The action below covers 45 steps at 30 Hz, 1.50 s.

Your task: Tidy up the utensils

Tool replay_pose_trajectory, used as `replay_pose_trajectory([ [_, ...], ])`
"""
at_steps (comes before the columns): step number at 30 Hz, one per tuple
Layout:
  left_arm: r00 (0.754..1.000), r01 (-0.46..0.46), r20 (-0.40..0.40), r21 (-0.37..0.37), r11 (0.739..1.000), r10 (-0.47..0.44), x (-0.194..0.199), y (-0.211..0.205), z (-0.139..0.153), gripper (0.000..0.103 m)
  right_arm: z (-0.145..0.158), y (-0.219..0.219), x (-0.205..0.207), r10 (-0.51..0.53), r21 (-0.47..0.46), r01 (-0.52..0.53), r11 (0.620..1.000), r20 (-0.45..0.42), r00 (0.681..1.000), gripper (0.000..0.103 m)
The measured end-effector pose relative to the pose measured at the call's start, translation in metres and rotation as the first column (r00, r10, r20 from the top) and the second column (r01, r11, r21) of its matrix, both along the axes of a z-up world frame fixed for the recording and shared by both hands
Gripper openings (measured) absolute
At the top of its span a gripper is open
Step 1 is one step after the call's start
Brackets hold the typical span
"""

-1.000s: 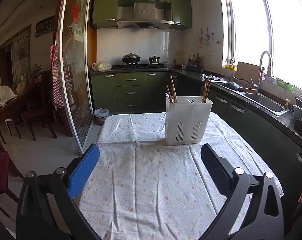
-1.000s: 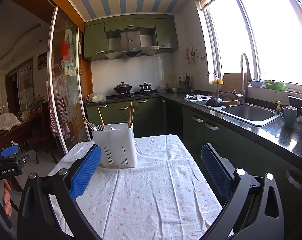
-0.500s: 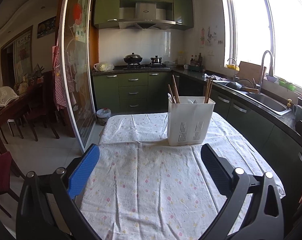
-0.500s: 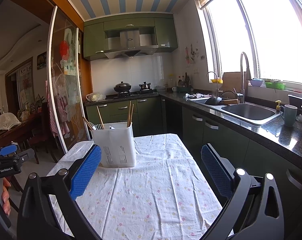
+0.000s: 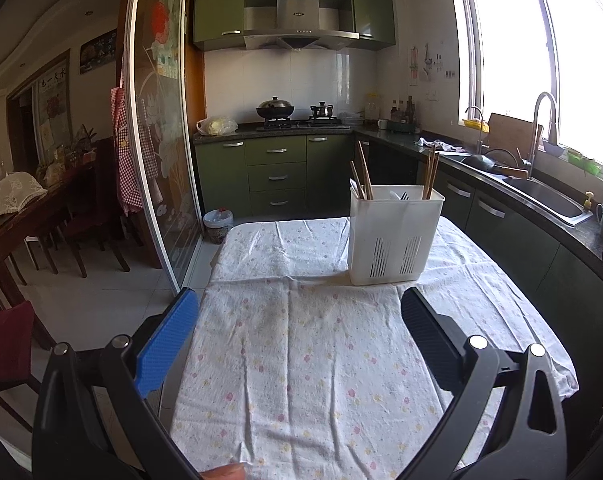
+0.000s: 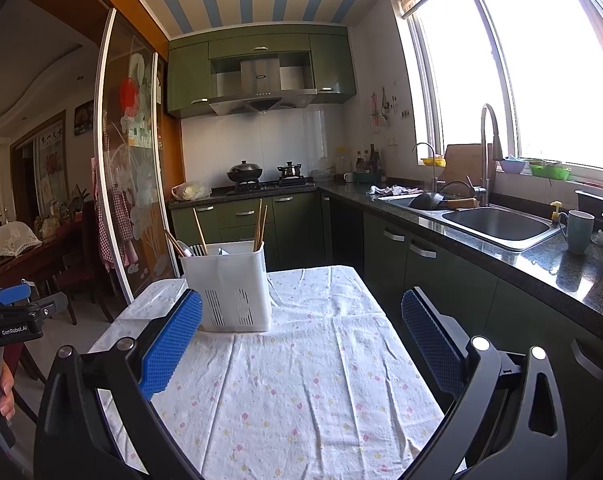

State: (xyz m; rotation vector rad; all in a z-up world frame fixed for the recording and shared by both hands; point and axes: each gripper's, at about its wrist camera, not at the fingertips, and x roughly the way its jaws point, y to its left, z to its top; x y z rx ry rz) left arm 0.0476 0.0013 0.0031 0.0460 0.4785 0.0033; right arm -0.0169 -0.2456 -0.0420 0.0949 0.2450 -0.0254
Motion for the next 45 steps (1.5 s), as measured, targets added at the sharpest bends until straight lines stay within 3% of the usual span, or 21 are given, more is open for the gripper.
replay_pose_trajectory([
  [5, 0.998, -0.053, 0.028, 0.031, 0.998, 0.052, -0.002, 0.000, 0.002, 0.096, -0.001, 0.000, 0.001, 0.002, 0.001, -0.002, 1.000, -0.002, 1.000, 0.098],
  [12, 1.000, 0.015, -0.006, -0.046, 0.999, -0.015, 0.002, 0.006, 0.001, 0.096, -0.004, 0.000, 0.004, 0.004, -0.002, -0.004, 1.000, -0.006, 1.000, 0.098],
  [29, 1.000, -0.006, 0.016, -0.088, 0.996, 0.007, 0.002, 0.015, -0.004, 0.097, -0.006, -0.002, 0.006, 0.007, -0.004, -0.007, 1.000, -0.008, 1.000, 0.098],
  [45, 0.999, -0.016, -0.046, -0.048, 0.999, 0.014, 0.016, 0.016, -0.017, 0.096, -0.008, -0.003, 0.009, 0.008, -0.007, -0.008, 1.000, -0.016, 1.000, 0.098],
])
